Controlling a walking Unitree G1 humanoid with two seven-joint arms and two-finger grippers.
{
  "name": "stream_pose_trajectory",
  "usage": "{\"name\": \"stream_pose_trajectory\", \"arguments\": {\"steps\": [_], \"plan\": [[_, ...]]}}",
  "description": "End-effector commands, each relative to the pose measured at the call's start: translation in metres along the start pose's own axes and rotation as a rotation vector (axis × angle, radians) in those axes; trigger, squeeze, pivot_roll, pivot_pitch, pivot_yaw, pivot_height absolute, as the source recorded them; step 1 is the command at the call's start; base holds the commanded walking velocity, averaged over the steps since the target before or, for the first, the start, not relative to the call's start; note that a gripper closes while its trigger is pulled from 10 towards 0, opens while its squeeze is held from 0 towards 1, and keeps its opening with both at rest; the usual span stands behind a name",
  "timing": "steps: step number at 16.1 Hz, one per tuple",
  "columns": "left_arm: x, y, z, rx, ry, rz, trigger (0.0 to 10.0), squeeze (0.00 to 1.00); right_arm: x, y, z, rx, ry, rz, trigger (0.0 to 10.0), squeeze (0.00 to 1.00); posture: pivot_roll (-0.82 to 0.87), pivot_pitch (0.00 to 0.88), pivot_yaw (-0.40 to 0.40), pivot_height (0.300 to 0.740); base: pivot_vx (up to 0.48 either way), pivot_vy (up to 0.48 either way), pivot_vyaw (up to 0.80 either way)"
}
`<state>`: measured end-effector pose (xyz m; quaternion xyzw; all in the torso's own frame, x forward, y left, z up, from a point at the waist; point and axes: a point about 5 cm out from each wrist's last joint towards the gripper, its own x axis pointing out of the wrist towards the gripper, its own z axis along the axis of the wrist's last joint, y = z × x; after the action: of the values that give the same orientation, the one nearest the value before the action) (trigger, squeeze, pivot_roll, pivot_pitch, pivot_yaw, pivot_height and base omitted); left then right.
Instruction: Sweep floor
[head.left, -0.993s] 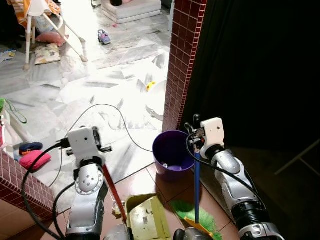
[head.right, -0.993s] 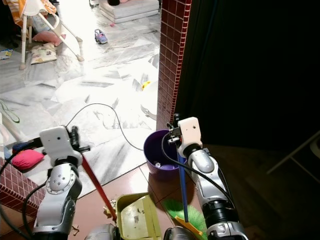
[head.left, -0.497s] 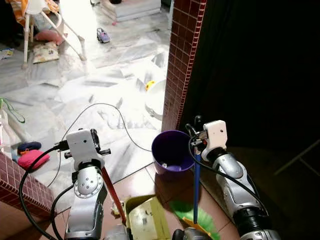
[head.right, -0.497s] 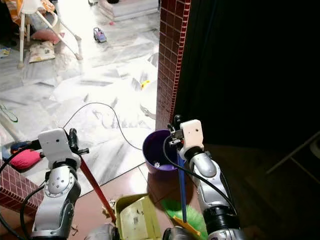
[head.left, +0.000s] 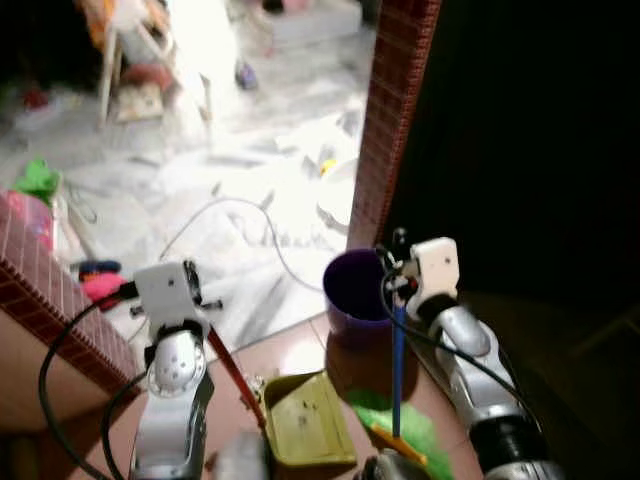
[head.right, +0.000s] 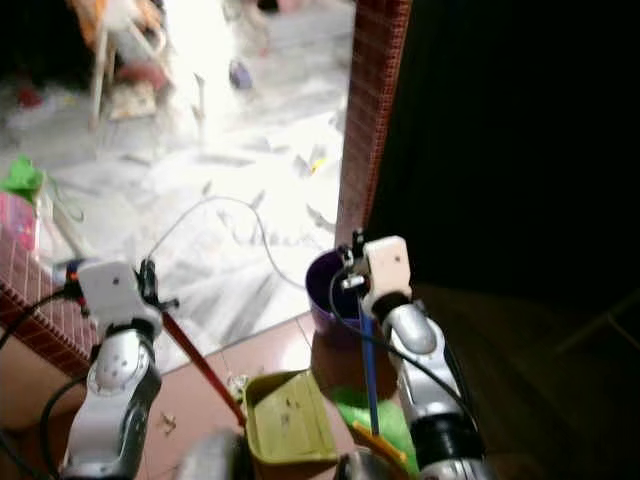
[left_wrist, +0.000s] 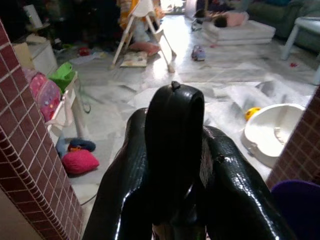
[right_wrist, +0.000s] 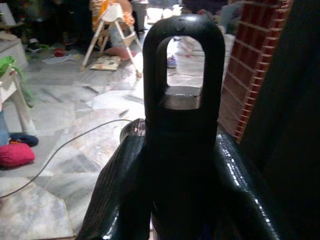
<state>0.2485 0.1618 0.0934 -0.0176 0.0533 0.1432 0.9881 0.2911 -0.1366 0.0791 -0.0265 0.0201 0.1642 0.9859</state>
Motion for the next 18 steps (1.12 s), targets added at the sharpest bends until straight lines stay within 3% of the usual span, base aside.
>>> {"name": "stream_pose_trajectory", "arguments": {"steps": [1,12,14,16,18], "plan": [[0.002,-0.001,0.007,0.021,-0.023,-0.005,10.0,0.00,0.001,0.002,0.001,0.053,-0.011,-0.014,10.0,0.00,0.01,0.000,0.026,0.740,-0.304,0.000,0.00],[0.009,-0.001,0.018,0.032,-0.070,0.009,10.0,0.00,0.007,0.000,0.007,0.015,-0.051,-0.025,10.0,0.00,0.01,0.000,0.028,0.740,-0.271,0.000,0.00],[0.011,0.004,0.037,0.099,-0.191,0.058,10.0,0.00,0.008,0.000,0.011,-0.013,-0.073,-0.025,10.0,0.00,0.01,0.000,0.024,0.740,0.000,0.000,0.00],[0.011,0.008,0.072,0.162,-0.364,0.119,10.0,0.00,0.009,-0.001,0.013,-0.026,-0.086,-0.033,10.0,0.00,0.02,0.000,0.021,0.740,0.000,0.000,0.00],[0.010,0.004,0.096,0.165,-0.456,0.118,10.0,0.00,0.007,0.001,0.012,-0.026,-0.082,-0.028,10.0,0.00,0.02,0.000,0.016,0.740,0.000,0.000,0.00]]}}
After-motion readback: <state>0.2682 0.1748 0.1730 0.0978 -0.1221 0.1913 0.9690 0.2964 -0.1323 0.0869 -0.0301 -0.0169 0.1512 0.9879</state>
